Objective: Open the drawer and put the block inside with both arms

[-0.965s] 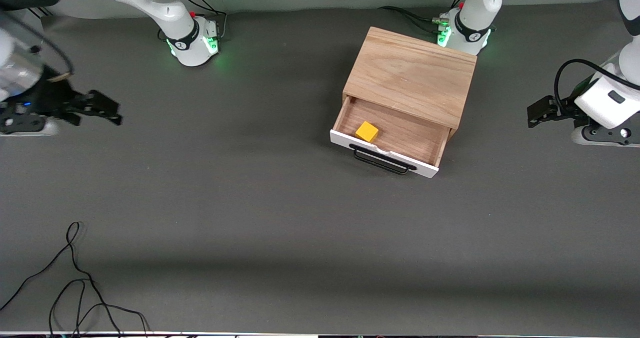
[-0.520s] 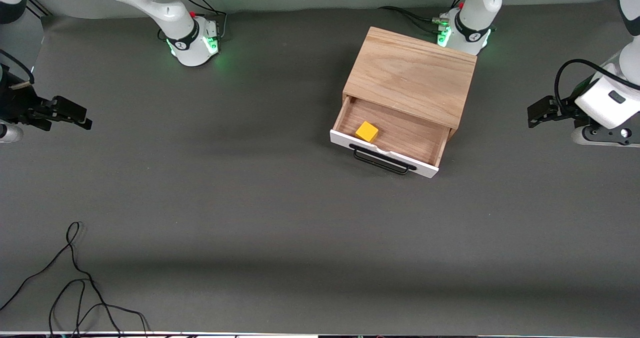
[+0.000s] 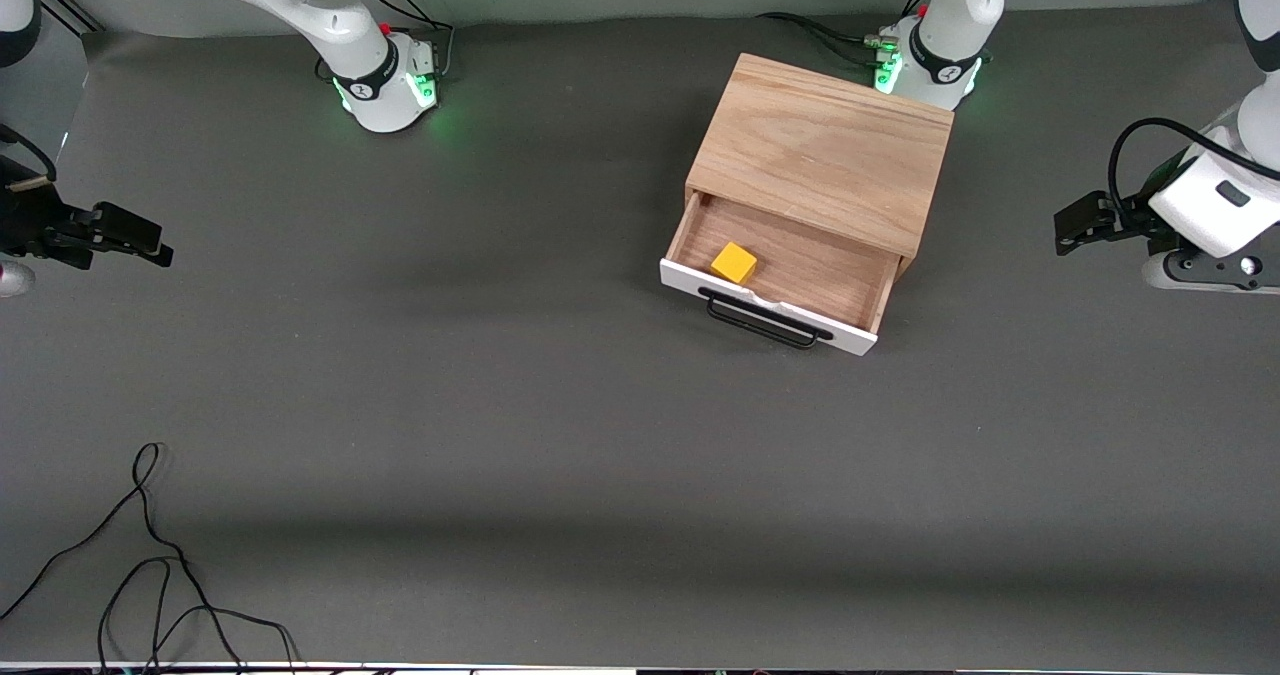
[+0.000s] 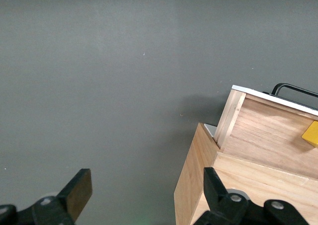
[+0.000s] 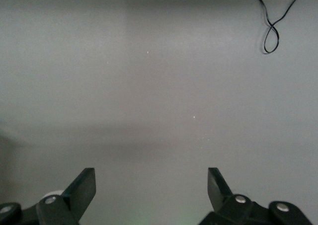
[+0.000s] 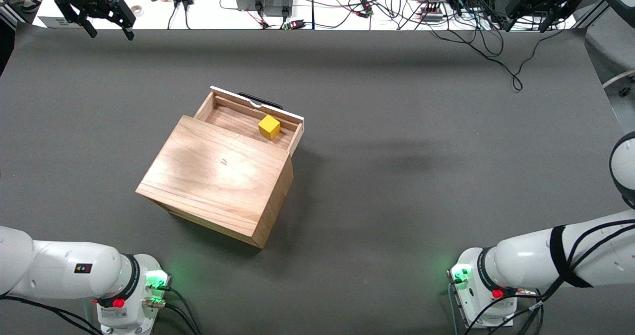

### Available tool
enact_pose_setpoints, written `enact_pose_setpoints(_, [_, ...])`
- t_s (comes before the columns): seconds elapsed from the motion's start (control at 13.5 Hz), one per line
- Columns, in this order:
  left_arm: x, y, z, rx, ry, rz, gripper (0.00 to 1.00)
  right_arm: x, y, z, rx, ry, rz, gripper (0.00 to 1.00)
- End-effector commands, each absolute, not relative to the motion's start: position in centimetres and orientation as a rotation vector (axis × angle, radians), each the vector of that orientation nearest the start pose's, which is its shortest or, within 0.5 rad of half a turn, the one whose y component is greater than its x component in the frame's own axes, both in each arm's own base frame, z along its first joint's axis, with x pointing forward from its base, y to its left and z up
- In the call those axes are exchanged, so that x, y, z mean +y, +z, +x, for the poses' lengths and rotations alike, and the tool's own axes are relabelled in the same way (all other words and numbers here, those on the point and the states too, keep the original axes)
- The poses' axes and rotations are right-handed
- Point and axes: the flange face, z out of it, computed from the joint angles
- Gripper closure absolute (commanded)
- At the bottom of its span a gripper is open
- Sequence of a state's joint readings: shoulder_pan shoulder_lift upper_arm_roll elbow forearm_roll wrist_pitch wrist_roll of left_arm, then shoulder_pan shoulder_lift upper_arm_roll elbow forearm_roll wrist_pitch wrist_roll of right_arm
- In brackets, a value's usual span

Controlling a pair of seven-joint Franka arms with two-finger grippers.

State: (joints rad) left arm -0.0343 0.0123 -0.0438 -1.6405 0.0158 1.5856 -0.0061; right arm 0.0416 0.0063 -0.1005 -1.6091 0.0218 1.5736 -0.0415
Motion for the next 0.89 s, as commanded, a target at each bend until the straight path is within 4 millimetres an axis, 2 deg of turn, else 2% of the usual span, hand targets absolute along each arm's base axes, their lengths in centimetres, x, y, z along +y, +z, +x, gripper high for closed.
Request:
enact_pose_setpoints(0.0, [-4.21,58.75,55.24,0.137,0.098,-3.124,0.00,-3.17,60.63,55.45,-0.002,0.037,-3.126,0.00])
enact_pose_setpoints(0.82, [-4.21,58.75,55.24,0.138,0.098,-3.124,0.00,-3.55,60.64,55.45,-0.001,0.038,-3.154,0.00])
